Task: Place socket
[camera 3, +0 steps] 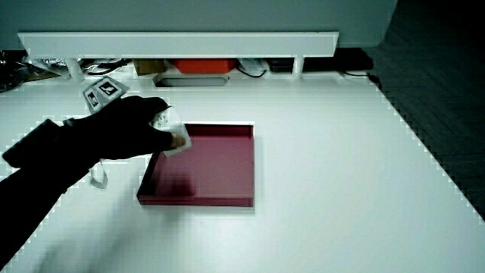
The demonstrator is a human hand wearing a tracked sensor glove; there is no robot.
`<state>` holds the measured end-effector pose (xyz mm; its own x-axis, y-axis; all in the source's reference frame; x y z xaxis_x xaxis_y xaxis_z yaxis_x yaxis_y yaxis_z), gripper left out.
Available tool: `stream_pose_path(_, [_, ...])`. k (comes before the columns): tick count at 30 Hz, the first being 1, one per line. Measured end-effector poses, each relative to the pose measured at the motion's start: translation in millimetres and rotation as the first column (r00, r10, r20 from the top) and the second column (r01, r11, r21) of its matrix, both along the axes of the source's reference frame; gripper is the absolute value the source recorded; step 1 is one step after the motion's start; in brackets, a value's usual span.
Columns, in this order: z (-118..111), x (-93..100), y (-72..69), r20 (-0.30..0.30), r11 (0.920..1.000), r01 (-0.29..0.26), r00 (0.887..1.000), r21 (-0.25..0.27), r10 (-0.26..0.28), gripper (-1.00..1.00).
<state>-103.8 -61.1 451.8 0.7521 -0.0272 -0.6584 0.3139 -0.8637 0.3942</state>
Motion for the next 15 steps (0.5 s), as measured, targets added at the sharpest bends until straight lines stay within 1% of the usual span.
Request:
stream_pose_path(1, [10.1, 2.9, -0.5, -0.007, 0.9996, -0.016, 1.0, 0.022, 0.017, 0.0])
stream_pose_path(2, [9.4, 6.8, 1.3, 0.014, 0.9997, -0.007, 1.0, -0.022, 0.007, 0.0])
stream_pose_path(3, [12.2, 9.9, 2.9, 0.014, 0.9995, -0.002, 1.0, -0.032, 0.002, 0.0])
stream_pose_path(5, [24.8, 15.2, 4.3, 0.018, 0.9992, -0.017, 1.0, -0.036, 0.017, 0.0])
stream_pose_path(6, [28.2, 18.3, 5.2, 0.028, 0.9987, -0.017, 0.999, -0.047, 0.019, 0.0])
stream_pose_path(7, [34.0, 21.0, 5.4, 0.026, 0.9989, -0.026, 0.999, -0.04, 0.027, 0.0])
stream_pose_path(8, [35.9, 23.9, 6.2, 0.03, 0.9981, -0.026, 0.999, -0.057, 0.027, 0.0])
stream_pose_path(9, [37.0, 26.4, 7.0, 0.042, 0.9979, -0.029, 0.999, -0.059, 0.031, 0.0])
stream_pose_path(11, [46.0, 31.1, 7.3, 0.045, 0.997, -0.041, 0.998, -0.066, 0.044, 0.0])
stream_pose_path(13, [48.1, 35.8, 8.8, 0.058, 0.9952, -0.05, 0.997, -0.084, 0.055, 0.0])
stream_pose_path(15, [53.8, 39.3, 10.0, 0.077, 0.9949, -0.057, 0.995, -0.083, 0.063, 0.0])
